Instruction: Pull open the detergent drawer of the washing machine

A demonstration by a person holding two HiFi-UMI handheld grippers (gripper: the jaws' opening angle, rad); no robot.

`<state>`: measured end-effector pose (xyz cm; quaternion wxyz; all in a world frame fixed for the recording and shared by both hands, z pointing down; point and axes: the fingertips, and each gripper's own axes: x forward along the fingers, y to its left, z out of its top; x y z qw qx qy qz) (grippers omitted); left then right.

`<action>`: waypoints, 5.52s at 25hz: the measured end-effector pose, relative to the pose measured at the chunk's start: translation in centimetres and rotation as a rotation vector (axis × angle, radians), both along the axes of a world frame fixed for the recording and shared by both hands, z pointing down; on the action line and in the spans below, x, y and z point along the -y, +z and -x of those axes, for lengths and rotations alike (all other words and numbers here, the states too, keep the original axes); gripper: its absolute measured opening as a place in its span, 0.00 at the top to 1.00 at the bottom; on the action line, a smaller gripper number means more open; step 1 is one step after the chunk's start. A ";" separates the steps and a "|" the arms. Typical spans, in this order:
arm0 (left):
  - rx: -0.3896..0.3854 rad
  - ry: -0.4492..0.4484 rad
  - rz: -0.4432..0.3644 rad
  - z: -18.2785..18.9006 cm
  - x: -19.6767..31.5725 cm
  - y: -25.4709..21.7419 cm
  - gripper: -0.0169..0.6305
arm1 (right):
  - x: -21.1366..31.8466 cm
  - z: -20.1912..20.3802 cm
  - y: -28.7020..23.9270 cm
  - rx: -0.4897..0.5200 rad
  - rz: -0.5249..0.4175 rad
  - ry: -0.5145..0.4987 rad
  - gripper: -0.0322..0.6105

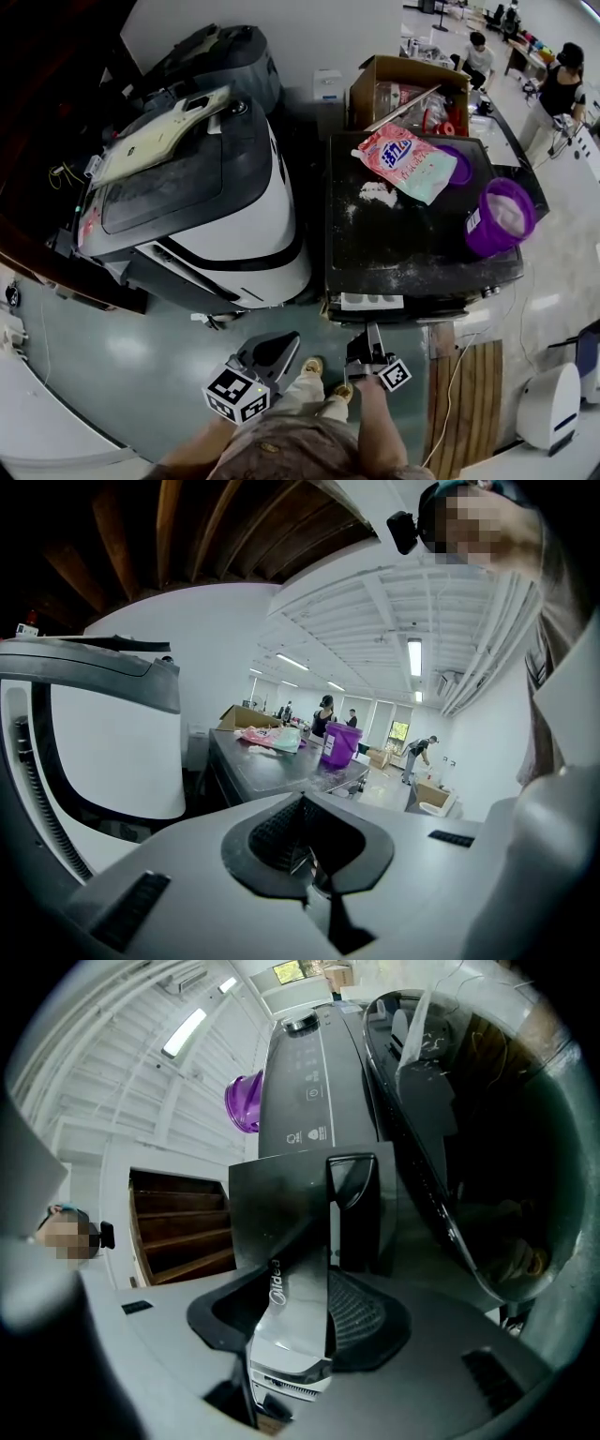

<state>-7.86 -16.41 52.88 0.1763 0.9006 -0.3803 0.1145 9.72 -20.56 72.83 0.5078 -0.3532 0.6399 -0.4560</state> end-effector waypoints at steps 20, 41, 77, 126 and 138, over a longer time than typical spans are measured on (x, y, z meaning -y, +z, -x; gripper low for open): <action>-0.016 0.082 0.020 -3.5 -2.1 0.4 0.94 | -6.3 0.0 -0.2 -0.045 0.005 -0.026 0.67; -0.040 0.158 0.047 -5.7 -3.5 1.1 0.94 | -9.9 -0.2 -0.6 -0.059 0.025 0.012 0.68; -0.153 0.307 0.013 -11.7 1.9 -3.3 0.94 | -12.1 -11.0 -12.8 -0.423 0.012 0.036 0.64; -0.127 0.107 -0.133 -4.4 7.1 -2.1 0.94 | -5.2 -6.1 -20.6 -1.361 0.116 0.227 0.95; -0.127 0.091 -0.130 -4.4 7.1 -2.2 0.94 | -5.6 -6.6 -19.4 -1.394 0.177 0.221 0.95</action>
